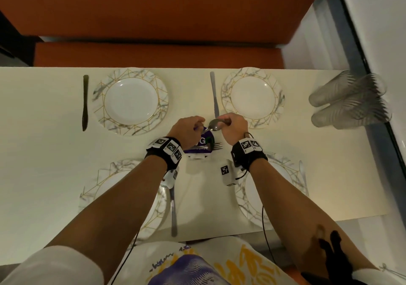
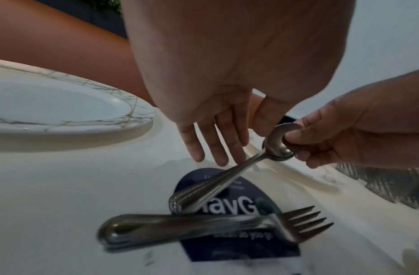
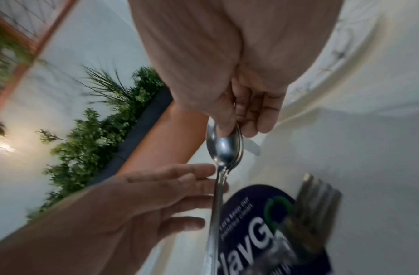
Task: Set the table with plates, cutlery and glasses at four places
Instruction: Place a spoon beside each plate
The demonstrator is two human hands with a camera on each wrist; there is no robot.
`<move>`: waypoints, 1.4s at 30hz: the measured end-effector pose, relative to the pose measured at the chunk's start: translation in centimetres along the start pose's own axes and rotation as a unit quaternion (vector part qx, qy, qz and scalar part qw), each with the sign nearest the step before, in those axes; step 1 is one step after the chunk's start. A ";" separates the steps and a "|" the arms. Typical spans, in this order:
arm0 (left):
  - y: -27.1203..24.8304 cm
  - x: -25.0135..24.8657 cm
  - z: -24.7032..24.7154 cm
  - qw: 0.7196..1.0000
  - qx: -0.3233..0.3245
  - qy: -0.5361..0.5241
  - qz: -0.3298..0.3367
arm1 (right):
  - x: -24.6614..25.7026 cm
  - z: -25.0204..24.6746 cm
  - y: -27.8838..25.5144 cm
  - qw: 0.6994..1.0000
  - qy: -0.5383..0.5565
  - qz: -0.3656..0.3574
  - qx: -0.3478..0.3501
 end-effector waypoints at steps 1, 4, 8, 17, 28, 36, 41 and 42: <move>0.0 -0.4 0.2 1.000 0.015 -0.020 -0.012 | 0.4 -0.5 0.3 1.000 0.003 -0.012 -0.004; -0.3 -1.8 0.6 0.995 0.050 -0.077 -0.032 | 1.7 -2.3 1.3 0.999 0.020 -0.042 -0.019; -1.0 -3.1 -0.1 0.989 0.036 -0.142 -0.022 | 3.2 -4.2 1.9 0.994 0.038 -0.093 -0.042; -2.8 -3.9 0.0 0.956 0.038 -0.285 -0.062 | 3.3 -4.8 1.3 0.984 0.098 -0.119 -0.086; -4.3 -4.2 0.5 0.942 0.080 -0.307 -0.107 | 3.5 -4.6 1.7 0.984 0.112 -0.130 -0.054; -4.8 -3.7 0.3 0.894 0.085 -0.416 -0.140 | 2.7 -2.2 1.3 0.992 0.113 -0.061 0.000; -5.0 -3.5 0.4 0.887 0.071 -0.434 -0.139 | 2.4 -0.7 -0.3 0.989 0.140 -0.046 0.010; -5.1 -3.5 0.5 0.887 0.067 -0.435 -0.140 | 2.3 -0.7 -0.4 0.989 0.143 -0.044 0.002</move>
Point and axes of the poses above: each hand's wrist, its own y-axis towards the middle knuckle, its own z-axis out of the palm, x = y × z, the point moved 7 cm from there along y, towards the middle knuckle, and after that the axes turned 13 degrees about -z, right-handed, at the moved point
